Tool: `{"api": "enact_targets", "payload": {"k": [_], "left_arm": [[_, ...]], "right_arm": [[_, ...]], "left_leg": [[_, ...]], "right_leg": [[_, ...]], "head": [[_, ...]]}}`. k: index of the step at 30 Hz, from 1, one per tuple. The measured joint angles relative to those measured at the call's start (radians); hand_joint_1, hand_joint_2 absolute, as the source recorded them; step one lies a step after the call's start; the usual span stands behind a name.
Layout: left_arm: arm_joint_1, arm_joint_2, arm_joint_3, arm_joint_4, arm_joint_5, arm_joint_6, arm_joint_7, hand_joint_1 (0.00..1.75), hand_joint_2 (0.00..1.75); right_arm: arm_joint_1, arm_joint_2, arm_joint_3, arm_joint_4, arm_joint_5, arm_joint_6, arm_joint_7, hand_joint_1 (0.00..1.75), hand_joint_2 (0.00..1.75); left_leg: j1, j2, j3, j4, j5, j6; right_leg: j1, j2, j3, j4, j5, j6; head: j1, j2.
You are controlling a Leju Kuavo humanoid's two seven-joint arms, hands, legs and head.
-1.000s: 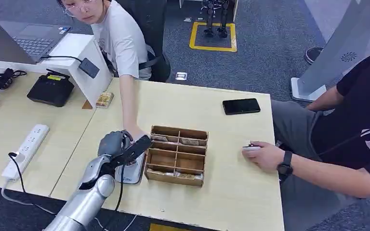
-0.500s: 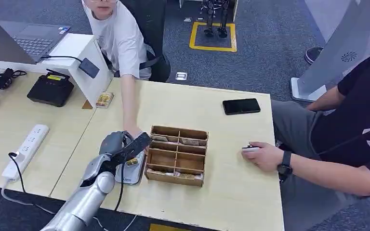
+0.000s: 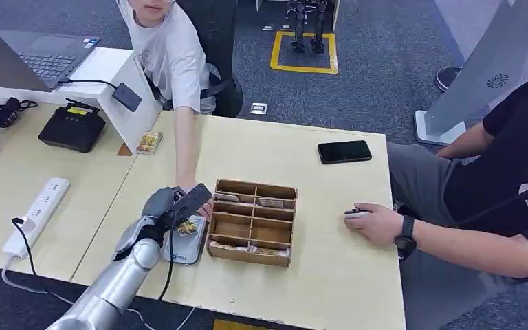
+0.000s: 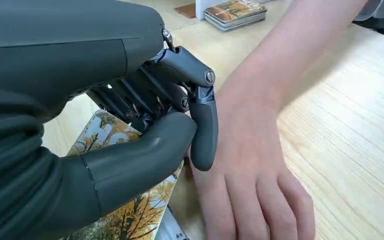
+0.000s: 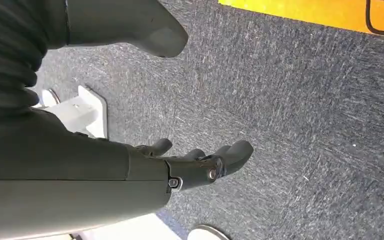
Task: Pass the card to the sensor for recognition and then transmit it.
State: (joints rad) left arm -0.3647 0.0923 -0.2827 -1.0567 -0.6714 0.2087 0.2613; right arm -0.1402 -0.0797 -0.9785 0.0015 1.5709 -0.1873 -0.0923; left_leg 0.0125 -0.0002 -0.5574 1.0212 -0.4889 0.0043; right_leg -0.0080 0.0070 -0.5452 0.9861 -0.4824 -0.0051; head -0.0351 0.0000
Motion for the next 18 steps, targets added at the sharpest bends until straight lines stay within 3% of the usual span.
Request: {"api": "enact_targets", "payload": {"k": [12, 18], "left_arm": [[0.001, 0.006, 0.000, 0.005, 0.018, 0.008, 0.010, 1.75, 1.75], [0.028, 0.009, 0.016, -0.009, 0.107, 0.009, -0.014, 1.75, 1.75]], "right_arm": [[-0.002, 0.001, 0.000, 0.000, 0.000, -0.001, -0.012, 0.00, 1.75], [-0.001, 0.001, 0.000, 0.000, 0.000, -0.001, -0.016, 0.00, 1.75]], "left_leg": [[0.000, 0.000, 0.000, 0.000, 0.000, 0.000], [0.000, 0.000, 0.000, 0.000, 0.000, 0.000]], "right_leg": [[0.000, 0.000, 0.000, 0.000, 0.000, 0.000], [0.000, 0.000, 0.000, 0.000, 0.000, 0.000]], "head": [[0.000, 0.000], [0.000, 0.000]]}}
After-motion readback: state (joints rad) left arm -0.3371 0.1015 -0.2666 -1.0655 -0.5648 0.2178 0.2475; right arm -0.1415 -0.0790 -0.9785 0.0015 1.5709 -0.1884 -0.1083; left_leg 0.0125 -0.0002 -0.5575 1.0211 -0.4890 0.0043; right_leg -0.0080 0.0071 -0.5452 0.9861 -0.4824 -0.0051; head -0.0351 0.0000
